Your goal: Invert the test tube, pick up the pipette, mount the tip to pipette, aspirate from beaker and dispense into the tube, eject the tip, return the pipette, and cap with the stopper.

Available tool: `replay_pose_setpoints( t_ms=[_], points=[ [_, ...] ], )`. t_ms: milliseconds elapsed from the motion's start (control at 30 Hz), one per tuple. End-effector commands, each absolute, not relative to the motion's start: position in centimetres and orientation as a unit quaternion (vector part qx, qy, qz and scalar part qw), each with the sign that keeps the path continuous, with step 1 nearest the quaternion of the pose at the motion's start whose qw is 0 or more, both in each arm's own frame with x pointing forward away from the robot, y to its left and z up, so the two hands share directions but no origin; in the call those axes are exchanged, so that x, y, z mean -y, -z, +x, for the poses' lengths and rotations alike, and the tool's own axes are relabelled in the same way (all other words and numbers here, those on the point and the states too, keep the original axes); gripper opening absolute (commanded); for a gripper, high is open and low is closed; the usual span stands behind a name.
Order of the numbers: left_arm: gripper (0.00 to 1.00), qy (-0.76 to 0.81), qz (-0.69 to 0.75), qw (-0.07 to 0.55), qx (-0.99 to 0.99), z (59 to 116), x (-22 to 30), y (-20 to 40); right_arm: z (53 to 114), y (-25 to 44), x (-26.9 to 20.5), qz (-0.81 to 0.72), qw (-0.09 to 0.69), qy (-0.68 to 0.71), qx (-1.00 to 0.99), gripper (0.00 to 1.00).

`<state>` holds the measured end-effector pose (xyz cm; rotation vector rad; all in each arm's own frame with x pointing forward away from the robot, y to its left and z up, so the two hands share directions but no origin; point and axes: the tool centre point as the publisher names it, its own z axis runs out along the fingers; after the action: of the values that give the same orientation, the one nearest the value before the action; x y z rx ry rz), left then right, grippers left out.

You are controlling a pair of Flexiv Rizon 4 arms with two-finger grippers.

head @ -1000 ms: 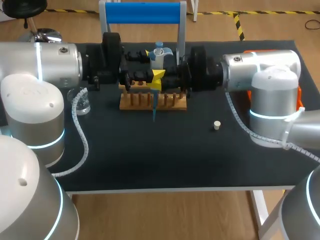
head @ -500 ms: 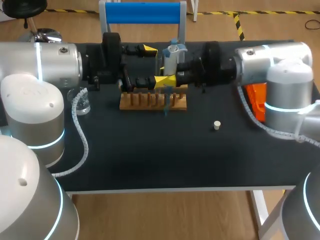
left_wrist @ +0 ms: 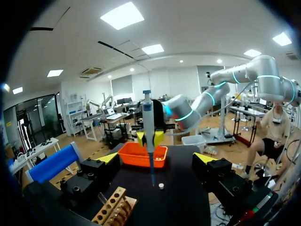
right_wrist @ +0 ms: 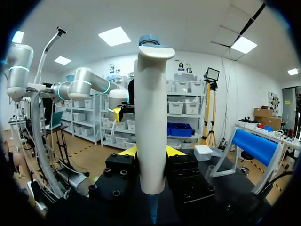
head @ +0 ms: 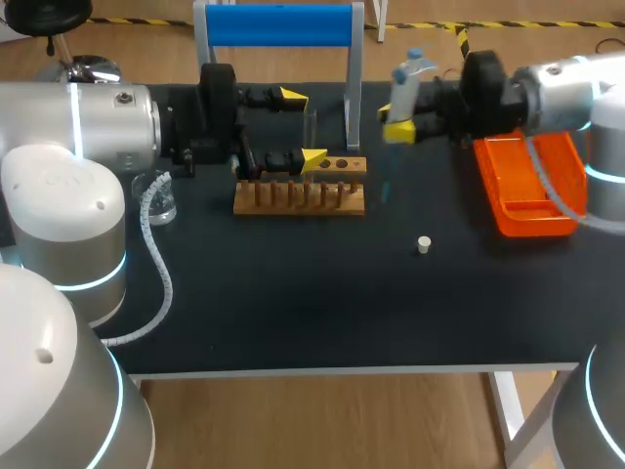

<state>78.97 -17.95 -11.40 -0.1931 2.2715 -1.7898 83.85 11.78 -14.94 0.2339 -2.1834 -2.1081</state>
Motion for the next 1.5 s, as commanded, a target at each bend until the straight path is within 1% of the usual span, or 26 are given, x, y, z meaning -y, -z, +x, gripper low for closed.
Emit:
replay_pose_setpoints(
  t_ms=[33,433,800,1267,1500],
  points=[
    [1.0,0.613,-0.067,0.122,-0.778,78.9,18.0,11.4,84.7,13.9,-6.2,0.084,0.055,0.68,0.727,0.0],
    [1.0,0.613,-0.067,0.122,-0.778,78.9,18.0,11.4,86.8,12.1,1.2,0.099,0.044,0.67,0.735,0.0],
    [1.0,0.613,-0.067,0.122,-0.778,78.9,18.0,11.4,90.0,12.3,7.5,0.096,0.043,0.675,0.73,0.0],
    [1.0,0.613,-0.067,0.122,-0.778,78.9,18.0,11.4,92.9,13.9,13.4,0.079,0.059,0.691,0.716,0.0],
    [1.0,0.613,-0.067,0.122,-0.778,78.9,18.0,11.4,93.8,14.5,15.2,0.074,0.067,0.692,0.715,0.0]
  ],
)
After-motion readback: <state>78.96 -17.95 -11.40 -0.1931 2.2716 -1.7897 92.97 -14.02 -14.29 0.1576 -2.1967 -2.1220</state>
